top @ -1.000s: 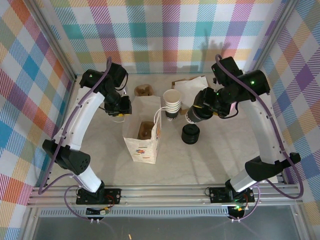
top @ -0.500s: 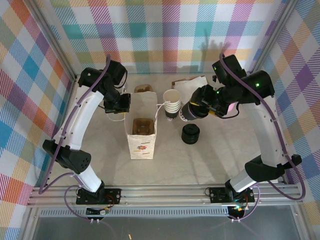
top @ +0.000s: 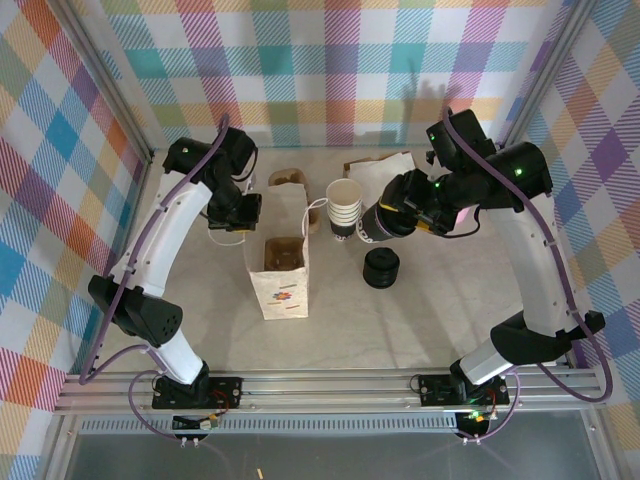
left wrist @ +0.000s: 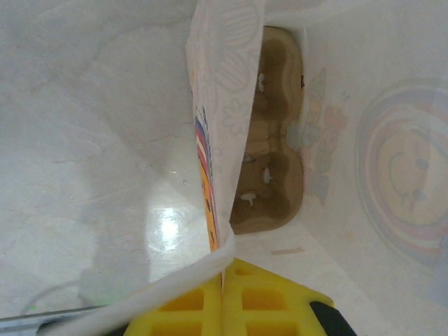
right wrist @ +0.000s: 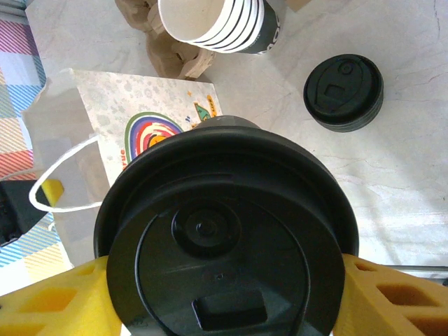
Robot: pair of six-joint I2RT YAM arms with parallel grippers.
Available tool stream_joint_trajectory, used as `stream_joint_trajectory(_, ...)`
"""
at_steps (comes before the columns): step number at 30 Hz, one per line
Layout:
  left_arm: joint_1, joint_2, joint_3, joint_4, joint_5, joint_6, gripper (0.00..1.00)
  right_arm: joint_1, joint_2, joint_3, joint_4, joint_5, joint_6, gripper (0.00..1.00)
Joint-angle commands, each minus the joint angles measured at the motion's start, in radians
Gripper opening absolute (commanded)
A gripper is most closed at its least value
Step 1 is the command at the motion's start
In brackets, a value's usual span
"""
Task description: Pack the takeout coffee
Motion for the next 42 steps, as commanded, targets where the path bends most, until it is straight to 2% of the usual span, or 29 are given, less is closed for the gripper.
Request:
stream_joint_trajectory(1, 0.007, 0.017, 0.063, -0.058, -0.013, 0.023, 0.00, 0.007, -0.013, 0.044, -0.174, -0.035, 0.019, 0.22)
stream_joint_trajectory(6, 0.005, 0.052, 0.161, -0.135, -0.024, 0.021, 0.00, 0.008, -0.003, 0.079, -0.177, -0.056, 0.034, 0.22)
stream_joint_trajectory(10, -0.011, 0.095, 0.246, -0.209, -0.080, 0.040, 0.00, 0.008, 0.006, 0.096, -0.175, -0.068, 0.039, 0.22)
stream_joint_trajectory(17, -0.079, 0.116, 0.280, -0.211, -0.131, 0.020, 0.00, 0.008, 0.043, 0.170, -0.157, -0.128, 0.040, 0.22)
stream_joint_trajectory(33, -0.088, 0.077, 0.200, -0.211, 0.028, -0.098, 0.00, 0.039, 0.053, 0.178, -0.011, -0.233, 0.140, 0.21)
stream_joint_trajectory(42, -0.092, 0.085, 0.224, -0.202, 0.114, -0.087, 0.00, 0.087, 0.058, 0.176, 0.076, -0.256, 0.202, 0.21)
